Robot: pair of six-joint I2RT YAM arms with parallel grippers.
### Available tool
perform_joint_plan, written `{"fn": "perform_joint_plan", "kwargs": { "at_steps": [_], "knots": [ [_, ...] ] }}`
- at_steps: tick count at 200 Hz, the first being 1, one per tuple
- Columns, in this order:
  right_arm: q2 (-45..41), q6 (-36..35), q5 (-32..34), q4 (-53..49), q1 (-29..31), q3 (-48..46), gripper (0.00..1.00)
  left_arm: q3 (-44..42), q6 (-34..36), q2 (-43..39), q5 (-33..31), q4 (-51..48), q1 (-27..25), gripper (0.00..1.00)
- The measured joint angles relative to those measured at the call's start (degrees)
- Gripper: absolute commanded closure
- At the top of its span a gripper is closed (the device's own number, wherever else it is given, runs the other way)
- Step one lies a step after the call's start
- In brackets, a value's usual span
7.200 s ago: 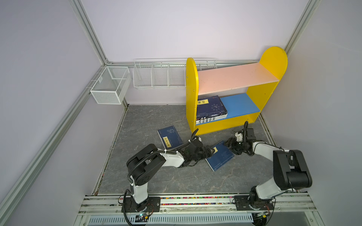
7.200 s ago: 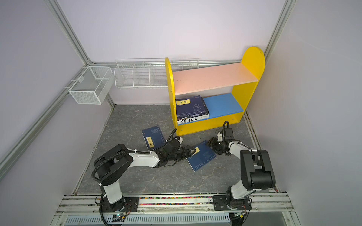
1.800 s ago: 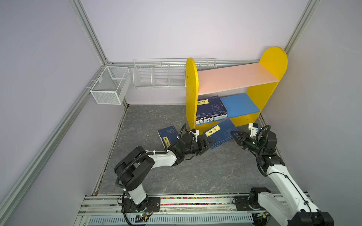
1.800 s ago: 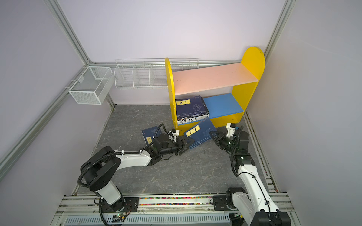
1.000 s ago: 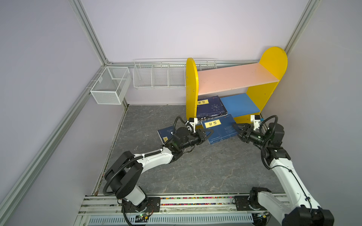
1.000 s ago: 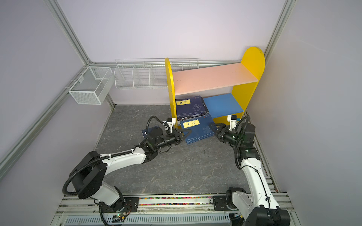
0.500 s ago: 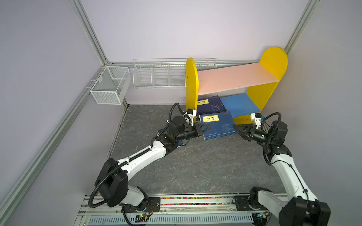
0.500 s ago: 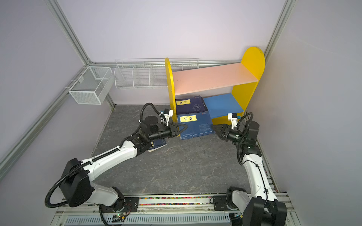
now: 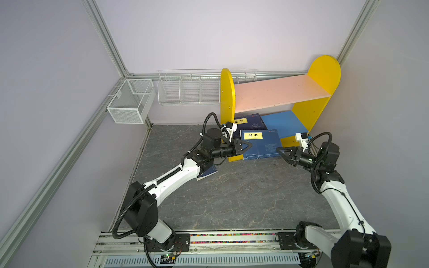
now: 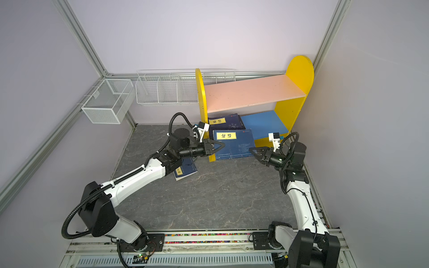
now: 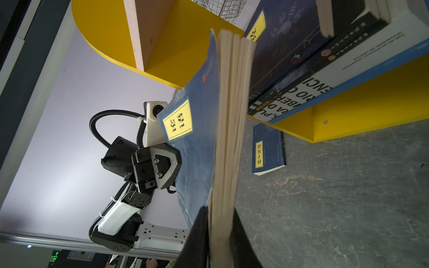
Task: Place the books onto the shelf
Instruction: 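Push the blue book onto the shelf with the right gripper while the left releases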
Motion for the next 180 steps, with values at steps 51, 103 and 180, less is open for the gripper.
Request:
{"fn": "perform_joint_plan", "kwargs": {
  "at_steps": [51, 103, 180],
  "knots": [
    [9.2, 3.2, 1.0, 5.2, 0.2, 6.8, 0.94, 2.3, 1.3, -0.5, -1.6, -2.8, 3.5, 0.51],
    [16.4, 1.8, 4.2, 4.7, -0.4, 16.8, 0.93, -2.5, 2.6, -12.4, -4.8, -4.8, 10.8, 0.24],
    [28.6, 0.9, 4.6, 4.7, 2.3, 26.4, 0.92, -6.6, 7.5, -19.2, -12.7, -13.8, 13.2, 0.09]
  ]
}}
